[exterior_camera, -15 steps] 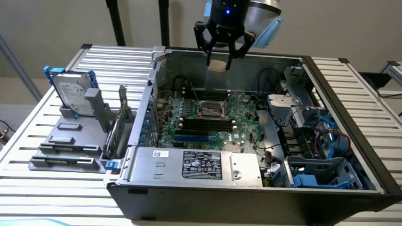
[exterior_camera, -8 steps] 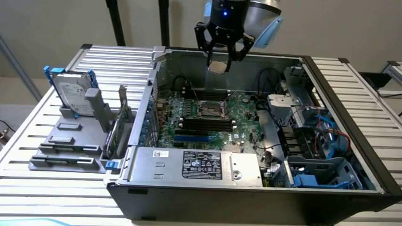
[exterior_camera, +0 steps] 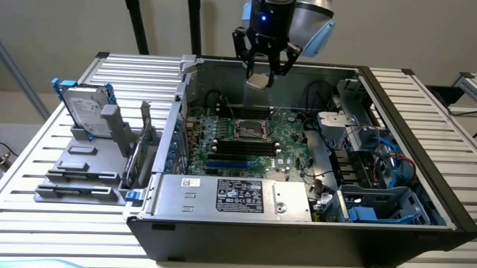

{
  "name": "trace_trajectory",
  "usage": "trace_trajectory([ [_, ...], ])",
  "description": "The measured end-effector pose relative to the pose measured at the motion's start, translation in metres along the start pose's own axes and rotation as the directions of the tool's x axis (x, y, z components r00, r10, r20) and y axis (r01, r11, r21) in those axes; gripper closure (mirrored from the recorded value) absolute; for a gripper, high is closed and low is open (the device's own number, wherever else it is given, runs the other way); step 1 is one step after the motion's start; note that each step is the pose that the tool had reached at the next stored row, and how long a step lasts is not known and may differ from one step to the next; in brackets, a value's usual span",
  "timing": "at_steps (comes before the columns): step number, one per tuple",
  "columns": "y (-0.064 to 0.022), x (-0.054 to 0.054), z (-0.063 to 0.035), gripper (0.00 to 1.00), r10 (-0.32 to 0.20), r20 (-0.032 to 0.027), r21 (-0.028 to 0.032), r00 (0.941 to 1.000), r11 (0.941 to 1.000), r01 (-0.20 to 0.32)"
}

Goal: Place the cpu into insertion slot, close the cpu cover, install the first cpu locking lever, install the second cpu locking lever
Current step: 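Place the cpu into insertion slot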

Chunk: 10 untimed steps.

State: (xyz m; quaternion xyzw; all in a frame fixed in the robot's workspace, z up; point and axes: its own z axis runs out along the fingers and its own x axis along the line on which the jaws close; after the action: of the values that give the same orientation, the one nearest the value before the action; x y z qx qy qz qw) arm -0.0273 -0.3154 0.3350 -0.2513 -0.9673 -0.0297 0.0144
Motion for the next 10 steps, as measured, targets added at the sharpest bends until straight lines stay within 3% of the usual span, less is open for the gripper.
trace_trajectory([
  [5, -0.0001, -0.0001, 0.0025, 0.45, 0.091, 0.0044, -0.0042, 0.9959, 0.9959, -0.091],
  [10, -0.0002, -0.0002, 0.005, 0.45, 0.18, 0.0084, -0.0087, 0.9836, 0.9836, -0.18],
])
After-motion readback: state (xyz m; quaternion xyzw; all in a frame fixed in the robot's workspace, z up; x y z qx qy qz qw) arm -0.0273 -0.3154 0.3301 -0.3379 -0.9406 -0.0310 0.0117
